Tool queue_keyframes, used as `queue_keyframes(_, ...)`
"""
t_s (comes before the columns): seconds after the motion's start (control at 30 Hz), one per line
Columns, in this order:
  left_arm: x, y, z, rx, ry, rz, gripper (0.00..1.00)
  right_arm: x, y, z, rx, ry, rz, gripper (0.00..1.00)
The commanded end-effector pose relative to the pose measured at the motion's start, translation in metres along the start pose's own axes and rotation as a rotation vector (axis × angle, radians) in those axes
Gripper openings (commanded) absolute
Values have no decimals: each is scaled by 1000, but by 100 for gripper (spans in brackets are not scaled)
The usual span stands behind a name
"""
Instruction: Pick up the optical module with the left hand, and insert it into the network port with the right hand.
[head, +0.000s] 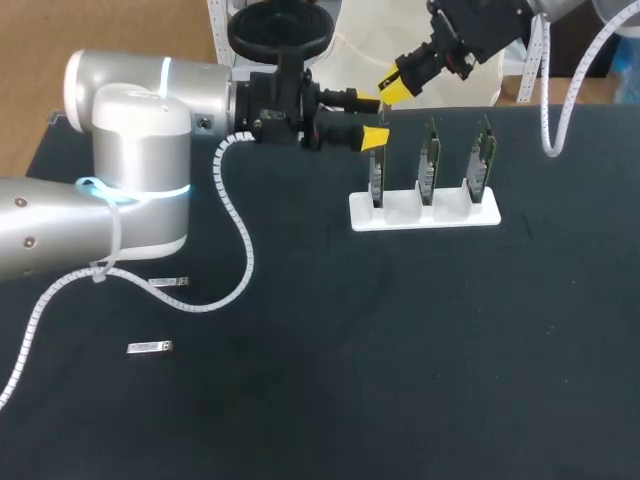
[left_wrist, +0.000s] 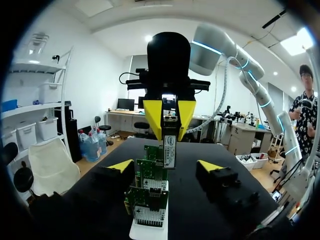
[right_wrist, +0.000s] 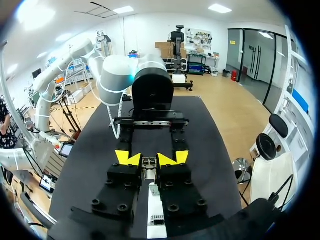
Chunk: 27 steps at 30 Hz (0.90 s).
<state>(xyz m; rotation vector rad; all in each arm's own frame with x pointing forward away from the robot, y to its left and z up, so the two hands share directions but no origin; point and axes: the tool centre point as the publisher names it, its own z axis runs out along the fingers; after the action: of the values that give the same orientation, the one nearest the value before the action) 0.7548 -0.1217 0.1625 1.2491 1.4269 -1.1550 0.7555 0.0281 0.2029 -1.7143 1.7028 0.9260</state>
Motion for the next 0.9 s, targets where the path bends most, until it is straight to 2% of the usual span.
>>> queue_keyframes(0.03,-2,-2,-8,-8,46,14,100,1,4,-1,9,-3,0,0)
queue_keyframes(0.37,7,-4,-31,-39,154,19,100,3,5,-1,8,-10,6,0)
queue_keyframes(0.43,10,-2,-31,-38,182,11,100,3,5,-1,9,-9,5,0)
queue_keyframes(0.47,12,-3,-30,-40,230,26,100,3,5,-1,10,-10,4,0)
queue_keyframes(0.6,19,-4,-26,-25,290,38,100,2,5,-1,14,-13,3,0)
queue_keyframes(0.9,36,-5,-27,-40,359,2,100,3,7,-3,29,-9,1,0)
